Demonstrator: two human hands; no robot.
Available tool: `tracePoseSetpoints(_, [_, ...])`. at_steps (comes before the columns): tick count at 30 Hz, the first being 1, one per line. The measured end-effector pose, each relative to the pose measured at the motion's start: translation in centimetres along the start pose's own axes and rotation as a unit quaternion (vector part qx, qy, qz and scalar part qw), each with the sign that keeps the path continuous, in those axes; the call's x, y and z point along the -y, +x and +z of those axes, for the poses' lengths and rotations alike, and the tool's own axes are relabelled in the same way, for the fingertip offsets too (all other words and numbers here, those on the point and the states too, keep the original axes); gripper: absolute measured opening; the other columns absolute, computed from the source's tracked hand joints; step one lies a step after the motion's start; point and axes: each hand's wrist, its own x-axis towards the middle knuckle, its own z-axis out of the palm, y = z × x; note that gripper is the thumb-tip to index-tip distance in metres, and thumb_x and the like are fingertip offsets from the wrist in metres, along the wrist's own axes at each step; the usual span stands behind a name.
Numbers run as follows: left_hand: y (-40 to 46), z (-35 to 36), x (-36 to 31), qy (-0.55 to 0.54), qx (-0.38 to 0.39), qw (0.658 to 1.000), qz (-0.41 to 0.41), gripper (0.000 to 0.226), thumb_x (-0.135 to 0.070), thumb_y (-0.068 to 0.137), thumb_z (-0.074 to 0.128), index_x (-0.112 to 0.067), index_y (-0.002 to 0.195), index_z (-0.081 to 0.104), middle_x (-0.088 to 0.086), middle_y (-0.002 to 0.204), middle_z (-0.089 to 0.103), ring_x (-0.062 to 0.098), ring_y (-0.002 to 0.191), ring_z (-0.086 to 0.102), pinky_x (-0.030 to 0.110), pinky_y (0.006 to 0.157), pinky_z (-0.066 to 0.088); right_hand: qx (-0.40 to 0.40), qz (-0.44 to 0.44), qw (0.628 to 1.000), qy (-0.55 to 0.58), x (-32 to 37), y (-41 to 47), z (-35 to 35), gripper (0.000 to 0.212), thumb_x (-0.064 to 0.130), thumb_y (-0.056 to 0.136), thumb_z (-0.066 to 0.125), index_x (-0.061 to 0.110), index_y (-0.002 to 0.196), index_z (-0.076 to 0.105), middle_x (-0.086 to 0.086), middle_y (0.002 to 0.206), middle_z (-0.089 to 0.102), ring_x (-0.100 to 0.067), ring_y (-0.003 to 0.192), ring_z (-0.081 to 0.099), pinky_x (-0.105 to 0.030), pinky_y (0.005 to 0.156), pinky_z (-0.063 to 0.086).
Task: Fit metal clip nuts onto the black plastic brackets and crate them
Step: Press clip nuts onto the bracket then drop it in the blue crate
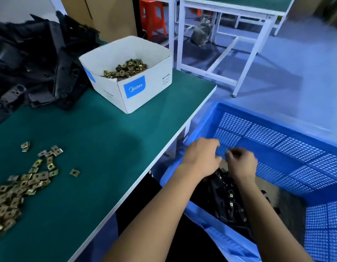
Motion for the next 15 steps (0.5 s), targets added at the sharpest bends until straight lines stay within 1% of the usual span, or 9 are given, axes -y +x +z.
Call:
tracePoseSetpoints(2, [-0.6,-3.9,-0.8,-0.071,-0.106,0.991,0.045,0.024,-0.030,0.092,0.071,-0.028,0.116,0.069,-0.009,0.097,0.076,0.016,0.088,0.067,0.036,0.082,0.056,-0.074,-0.120,0.988,0.066,5.3,-0.5,-1.6,0.009,0.022,0.094,0.068,0.016,0.092,0.074,0.002,0.077,0.072,-0.023,0.079,0.070,-0.026,0.070,0.042])
tracePoseSetpoints(3, [-1.3,-6.1,-0.8,-0.106,-0.173,0.977,0.065,0.020,-0.029,0.090,0.072,-0.030,0.110,0.070,-0.013,0.088,0.075,0.010,0.075,0.065,0.034,0.076,0.057,-0.096,-0.178,0.974,0.102,8.3,-1.0,-2.3,0.009,0.023,0.095,0.066,0.018,0.092,0.073,0.006,0.075,0.070,-0.019,0.074,0.068,-0.027,0.068,0.043])
tracePoseSetpoints(5, [-3.2,-10.3,0.2,-0.171,-0.299,0.935,0.082,0.013,-0.028,0.087,0.070,-0.029,0.100,0.070,-0.015,0.077,0.072,-0.001,0.058,0.056,0.026,0.067,0.055,-0.099,-0.274,0.943,0.161,14.1,-2.8,-3.1,0.012,0.024,0.095,0.063,0.018,0.093,0.072,0.006,0.076,0.071,-0.016,0.069,0.067,-0.031,0.068,0.051])
tracePoseSetpoints(6, [-4.3,-12.2,1.2,-0.196,-0.353,0.912,0.074,0.011,-0.027,0.087,0.069,-0.028,0.097,0.071,-0.015,0.074,0.070,-0.001,0.056,0.056,0.025,0.065,0.054,-0.088,-0.313,0.928,0.180,16.9,-3.8,-3.0,0.013,0.025,0.095,0.062,0.017,0.093,0.072,0.005,0.076,0.071,-0.016,0.068,0.067,-0.034,0.069,0.054])
tracePoseSetpoints(8, [-7.0,-15.8,3.9,-0.231,-0.439,0.868,0.028,0.008,-0.023,0.087,0.067,-0.022,0.094,0.072,-0.012,0.072,0.069,0.007,0.057,0.062,0.029,0.065,0.056,-0.041,-0.364,0.907,0.206,22.5,-6.6,-1.8,0.012,0.026,0.094,0.063,0.017,0.090,0.071,0.004,0.072,0.071,-0.018,0.066,0.068,-0.042,0.068,0.056])
tracePoseSetpoints(10, [-10.3,-18.3,7.5,-0.225,-0.508,0.831,-0.028,0.005,-0.017,0.088,0.067,-0.020,0.090,0.071,-0.010,0.072,0.068,0.011,0.060,0.065,0.033,0.065,0.057,0.042,-0.394,0.892,0.217,27.7,-9.8,0.8,0.010,0.024,0.091,0.065,0.019,0.085,0.071,0.003,0.069,0.071,-0.021,0.063,0.068,-0.045,0.068,0.056])
tracePoseSetpoints(12, [-13.9,-19.8,11.1,-0.183,-0.560,0.804,-0.087,0.005,-0.016,0.088,0.067,-0.020,0.088,0.071,-0.011,0.072,0.067,0.007,0.065,0.064,0.031,0.068,0.056,0.128,-0.426,0.875,0.190,32.0,-13.4,3.8,0.011,0.022,0.089,0.067,0.022,0.079,0.071,0.004,0.070,0.072,-0.018,0.065,0.069,-0.042,0.071,0.056])
tracePoseSetpoints(14, [-18.3,-20.7,14.8,-0.129,-0.590,0.785,-0.139,0.005,-0.017,0.089,0.066,-0.018,0.088,0.071,-0.014,0.073,0.066,0.001,0.069,0.062,0.026,0.072,0.053,0.208,-0.466,0.847,0.150,35.5,-17.8,7.2,0.014,0.019,0.089,0.068,0.021,0.075,0.072,0.006,0.073,0.072,-0.012,0.070,0.069,-0.037,0.074,0.056])
tracePoseSetpoints(15, [-20.7,-20.9,16.8,-0.101,-0.601,0.774,-0.173,0.006,-0.019,0.090,0.065,-0.019,0.089,0.071,-0.014,0.073,0.065,0.000,0.070,0.061,0.024,0.072,0.051,0.247,-0.488,0.827,0.130,36.7,-20.2,8.8,0.014,0.019,0.090,0.068,0.019,0.077,0.074,0.006,0.074,0.073,-0.012,0.073,0.069,-0.035,0.074,0.055])
